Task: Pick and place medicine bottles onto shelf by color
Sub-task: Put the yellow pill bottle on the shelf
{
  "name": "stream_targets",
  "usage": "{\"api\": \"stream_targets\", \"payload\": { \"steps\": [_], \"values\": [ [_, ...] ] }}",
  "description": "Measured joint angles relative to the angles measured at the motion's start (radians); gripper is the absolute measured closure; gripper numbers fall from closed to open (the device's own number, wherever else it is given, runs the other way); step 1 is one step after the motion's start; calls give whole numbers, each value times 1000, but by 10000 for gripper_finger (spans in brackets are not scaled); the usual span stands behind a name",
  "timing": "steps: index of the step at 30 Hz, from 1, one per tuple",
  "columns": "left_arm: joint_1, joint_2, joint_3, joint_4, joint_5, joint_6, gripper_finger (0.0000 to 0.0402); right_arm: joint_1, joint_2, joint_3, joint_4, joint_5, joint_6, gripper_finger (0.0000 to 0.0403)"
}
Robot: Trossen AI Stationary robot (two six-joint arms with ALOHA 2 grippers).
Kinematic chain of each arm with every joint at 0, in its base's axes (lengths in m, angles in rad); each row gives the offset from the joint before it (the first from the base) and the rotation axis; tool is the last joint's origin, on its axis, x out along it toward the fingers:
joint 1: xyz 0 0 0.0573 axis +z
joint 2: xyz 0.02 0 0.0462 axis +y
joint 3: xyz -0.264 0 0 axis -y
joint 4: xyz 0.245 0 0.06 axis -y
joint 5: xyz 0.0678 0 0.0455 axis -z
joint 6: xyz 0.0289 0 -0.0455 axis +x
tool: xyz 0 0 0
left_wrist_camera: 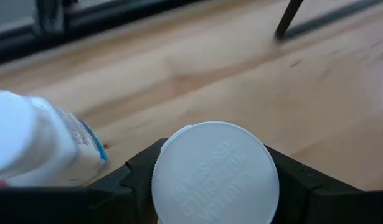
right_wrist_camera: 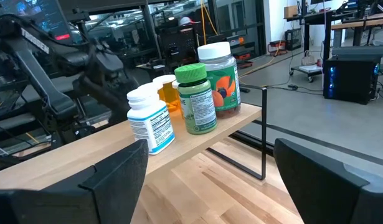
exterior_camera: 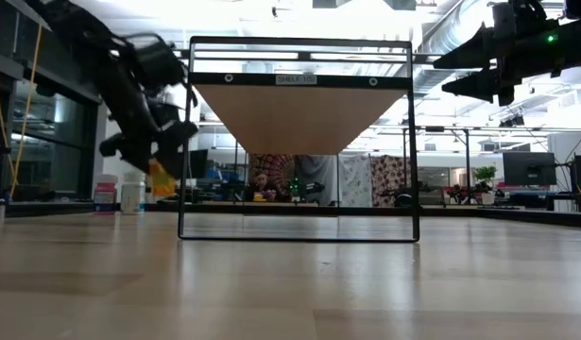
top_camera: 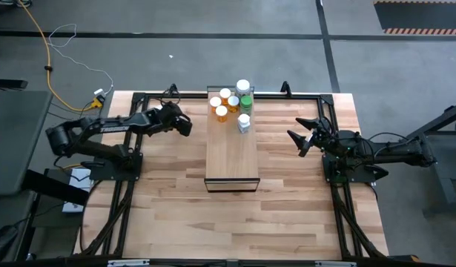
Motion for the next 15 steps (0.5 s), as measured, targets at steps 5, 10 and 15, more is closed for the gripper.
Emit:
{"api": "stream_targets", "payload": {
  "steps": [5, 10, 15],
  "values": [
    [-23, -178, 15, -89, 27, 0, 217, 0, 0, 0, 0, 0, 0, 65],
    [-103, -305, 111, -174, 37, 3, 220, 0, 0, 0, 0, 0, 4, 65],
    [-221, -300, 250, -215, 30, 45, 209, 0, 0, 0, 0, 0, 6, 65]
  ]
}}
